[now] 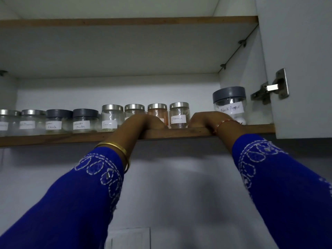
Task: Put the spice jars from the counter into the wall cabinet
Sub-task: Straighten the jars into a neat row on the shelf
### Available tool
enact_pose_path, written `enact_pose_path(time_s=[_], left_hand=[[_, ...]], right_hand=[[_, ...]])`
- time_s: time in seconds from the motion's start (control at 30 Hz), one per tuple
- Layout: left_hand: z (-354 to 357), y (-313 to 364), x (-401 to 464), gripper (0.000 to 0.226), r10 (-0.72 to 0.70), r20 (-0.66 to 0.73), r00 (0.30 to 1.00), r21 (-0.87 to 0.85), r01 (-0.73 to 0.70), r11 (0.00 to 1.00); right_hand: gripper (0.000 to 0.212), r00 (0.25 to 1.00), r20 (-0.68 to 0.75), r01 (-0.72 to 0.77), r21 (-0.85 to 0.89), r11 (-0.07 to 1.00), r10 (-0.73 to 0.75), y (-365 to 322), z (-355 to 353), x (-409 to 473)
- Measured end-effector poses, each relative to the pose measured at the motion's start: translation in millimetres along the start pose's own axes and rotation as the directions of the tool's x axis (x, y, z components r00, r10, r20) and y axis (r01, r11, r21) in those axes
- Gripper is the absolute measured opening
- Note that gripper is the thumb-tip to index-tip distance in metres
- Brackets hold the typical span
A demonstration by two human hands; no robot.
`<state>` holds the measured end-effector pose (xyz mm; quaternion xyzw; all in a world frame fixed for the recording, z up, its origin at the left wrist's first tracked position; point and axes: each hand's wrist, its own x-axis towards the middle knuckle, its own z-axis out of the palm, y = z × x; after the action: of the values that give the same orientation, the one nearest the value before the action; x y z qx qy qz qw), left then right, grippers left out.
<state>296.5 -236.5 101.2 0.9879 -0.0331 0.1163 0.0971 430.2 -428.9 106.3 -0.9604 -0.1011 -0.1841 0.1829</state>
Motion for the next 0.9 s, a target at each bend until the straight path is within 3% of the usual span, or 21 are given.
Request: enact_pose_path(time_s=[0.07,0.13,0.2,0.27,0.43,0.5,0.63,0.73,0.8,0.9], left_hand=[[3,8,-12,0.043,0.005,-0.039,0.999,0.001,-0.005,1.000],[4,15,-13,0.038,0.027,-0.130,0.991,0.076,-0.017,0.997],[5,21,-21,0.034,0.045,-0.266,0.963,0.150,-0.005,0.989],[10,17,-23,0.035,0.063,-0.342,0.938,0.138,-0.016,0.990],[36,7,-51,0.060,0.106,-0.445,0.889,0.163,-0.036,0.986],[43,7,-60,0.059,0.145,-0.490,0.860,0.210,-0.045,0.977],[60,3,-76,0.041,0.203,-0.561,0.802,0.277,-0.049,0.960],[76,2,-81,0.044,0.240,-0.590,0.771,0.298,-0.068,0.952],[81,7,-81,0.047,0.226,-0.606,0.763,0.273,-0.068,0.960],[85,27,-75,0.043,0.327,-0.604,0.727,0.315,-0.159,0.936]], right_hand=[[0.028,0.979,-0.148,0.133,-0.065,0.989,-0.141,-48,-14,-90],[0.018,0.969,-0.185,0.144,-0.110,0.983,-0.163,-50,-16,-106],[0.032,0.965,-0.234,0.099,-0.082,0.992,-0.116,-41,-13,-107],[0.031,0.946,-0.294,0.131,-0.039,0.991,-0.136,-40,-12,-124],[0.052,0.898,-0.419,0.124,-0.048,0.991,-0.133,-33,1,-151],[0.053,0.871,-0.468,0.115,-0.104,0.988,-0.151,-32,6,-163],[0.048,0.828,-0.491,0.151,-0.272,0.950,-0.272,-28,14,-180],[0.039,0.821,-0.446,0.189,-0.375,0.907,-0.356,-19,11,-189],[0.037,0.842,-0.406,0.209,-0.364,0.908,-0.356,-10,7,-193],[0.037,0.820,-0.476,0.190,-0.294,0.937,-0.316,4,-7,-200]])
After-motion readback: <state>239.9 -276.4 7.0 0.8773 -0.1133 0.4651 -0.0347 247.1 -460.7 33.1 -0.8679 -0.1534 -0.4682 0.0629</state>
